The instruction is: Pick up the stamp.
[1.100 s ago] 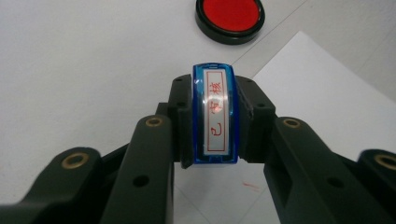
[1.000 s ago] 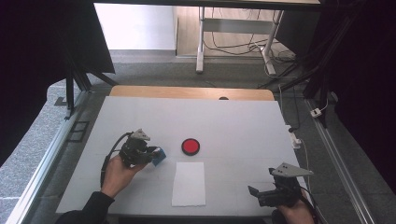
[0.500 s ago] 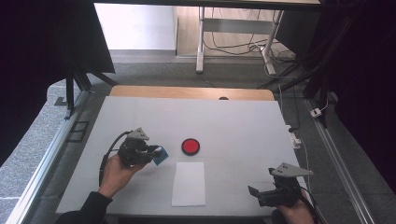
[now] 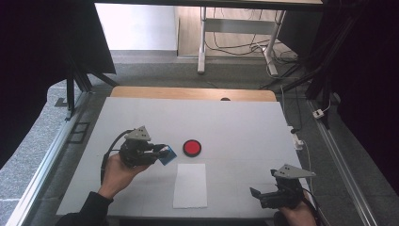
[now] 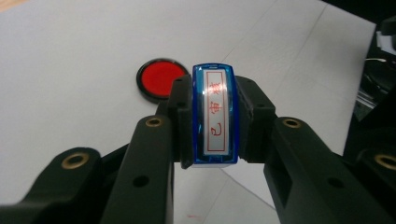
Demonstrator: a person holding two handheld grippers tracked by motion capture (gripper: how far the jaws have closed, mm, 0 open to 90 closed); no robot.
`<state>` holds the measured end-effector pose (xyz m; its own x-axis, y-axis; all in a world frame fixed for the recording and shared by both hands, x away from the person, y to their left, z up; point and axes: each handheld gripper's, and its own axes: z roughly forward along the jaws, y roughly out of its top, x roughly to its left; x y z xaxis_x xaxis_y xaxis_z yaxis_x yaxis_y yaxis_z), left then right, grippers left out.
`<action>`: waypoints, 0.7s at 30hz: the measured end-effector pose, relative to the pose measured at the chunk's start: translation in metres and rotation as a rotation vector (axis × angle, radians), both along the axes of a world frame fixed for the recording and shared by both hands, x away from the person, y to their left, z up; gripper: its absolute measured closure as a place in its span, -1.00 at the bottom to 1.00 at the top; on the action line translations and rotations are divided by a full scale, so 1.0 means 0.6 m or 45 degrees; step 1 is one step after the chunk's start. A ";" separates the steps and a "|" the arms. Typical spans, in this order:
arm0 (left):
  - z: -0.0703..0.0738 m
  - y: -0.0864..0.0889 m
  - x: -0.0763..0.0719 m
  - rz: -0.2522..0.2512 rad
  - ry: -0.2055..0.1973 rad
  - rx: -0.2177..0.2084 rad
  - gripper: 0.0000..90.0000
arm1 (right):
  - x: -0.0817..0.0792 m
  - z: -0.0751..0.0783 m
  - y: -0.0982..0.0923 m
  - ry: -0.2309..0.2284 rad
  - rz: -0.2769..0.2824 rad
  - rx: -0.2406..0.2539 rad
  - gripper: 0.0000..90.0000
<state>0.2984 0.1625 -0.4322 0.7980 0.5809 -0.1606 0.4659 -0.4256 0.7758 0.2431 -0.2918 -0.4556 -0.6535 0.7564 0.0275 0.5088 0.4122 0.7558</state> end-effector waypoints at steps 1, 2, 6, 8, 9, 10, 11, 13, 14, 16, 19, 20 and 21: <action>0.003 -0.001 0.000 -0.010 -0.006 -0.005 0.58 | 0.000 0.000 0.000 0.000 -0.001 0.001 -1.00; 0.006 -0.002 -0.001 -0.018 -0.008 -0.012 0.58 | 0.000 0.000 0.000 -0.001 -0.001 0.001 -1.00; 0.015 -0.006 -0.002 -0.061 -0.040 -0.034 0.58 | 0.000 0.000 0.000 -0.002 -0.001 0.002 -1.00; 0.020 -0.008 -0.003 -0.074 -0.052 -0.050 0.58 | 0.000 0.000 0.000 -0.002 -0.001 0.002 -1.00; 0.022 -0.009 -0.004 -0.082 -0.057 -0.061 0.58 | 0.000 0.000 0.000 -0.002 -0.001 0.002 -1.00; 0.024 -0.010 -0.004 -0.089 -0.063 -0.070 0.58 | 0.000 0.000 0.000 -0.001 -0.001 0.002 -1.00; 0.026 -0.011 -0.004 -0.096 -0.067 -0.078 0.58 | 0.000 0.000 0.000 -0.001 -0.001 0.002 -1.00; 0.031 -0.013 -0.006 -0.124 -0.074 -0.104 0.58 | 0.000 0.000 0.000 -0.003 -0.002 0.006 -1.00; 0.031 -0.013 -0.006 -0.124 -0.074 -0.104 0.58 | 0.000 0.000 0.000 -0.003 -0.001 0.005 -1.00; 0.034 -0.015 -0.008 -0.141 -0.080 -0.117 0.58 | 0.000 0.000 0.000 -0.003 -0.001 0.005 -1.00; 0.038 -0.019 -0.012 -0.158 -0.101 -0.131 0.58 | 0.000 0.000 0.000 -0.005 0.004 0.005 -1.00; 0.039 -0.020 -0.013 -0.165 -0.104 -0.136 0.58 | 0.000 0.000 0.001 -0.004 0.005 0.004 -1.00; 0.039 -0.021 -0.014 -0.173 -0.108 -0.145 0.58 | 0.000 0.000 0.001 -0.004 0.005 0.004 -1.00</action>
<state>0.2898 0.1498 -0.4086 0.8812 0.4490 -0.1480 0.3411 -0.3872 0.8566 0.2429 -0.2915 -0.4557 -0.6563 0.7539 0.0280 0.5050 0.4114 0.7588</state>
